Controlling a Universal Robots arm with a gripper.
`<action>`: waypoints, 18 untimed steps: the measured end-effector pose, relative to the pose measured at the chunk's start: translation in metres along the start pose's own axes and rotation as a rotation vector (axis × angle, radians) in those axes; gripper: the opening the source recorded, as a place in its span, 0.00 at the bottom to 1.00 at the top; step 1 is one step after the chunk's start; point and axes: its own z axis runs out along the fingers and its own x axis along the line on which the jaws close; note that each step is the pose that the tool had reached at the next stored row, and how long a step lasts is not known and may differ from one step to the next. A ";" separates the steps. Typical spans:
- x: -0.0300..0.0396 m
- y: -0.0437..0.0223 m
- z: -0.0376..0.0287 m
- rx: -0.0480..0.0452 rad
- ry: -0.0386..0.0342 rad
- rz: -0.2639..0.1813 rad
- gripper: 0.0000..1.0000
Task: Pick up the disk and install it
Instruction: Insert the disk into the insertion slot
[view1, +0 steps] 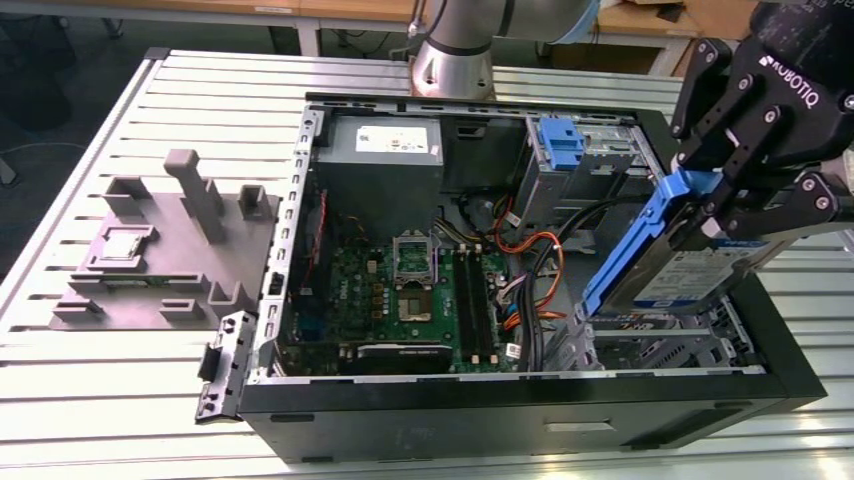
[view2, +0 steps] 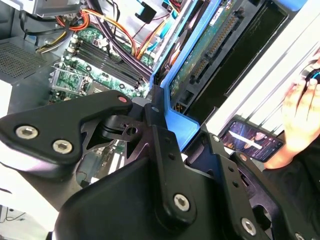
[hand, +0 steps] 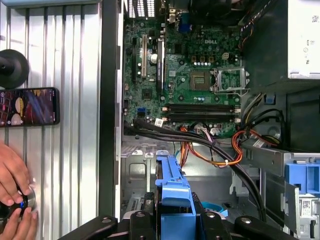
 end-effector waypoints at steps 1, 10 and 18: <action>0.0001 -0.0003 0.0003 0.0000 0.0000 0.000 0.37; 0.0022 -0.0023 0.0035 0.0000 0.0001 0.000 0.37; 0.0041 -0.0030 0.0073 0.0000 0.0000 0.000 0.37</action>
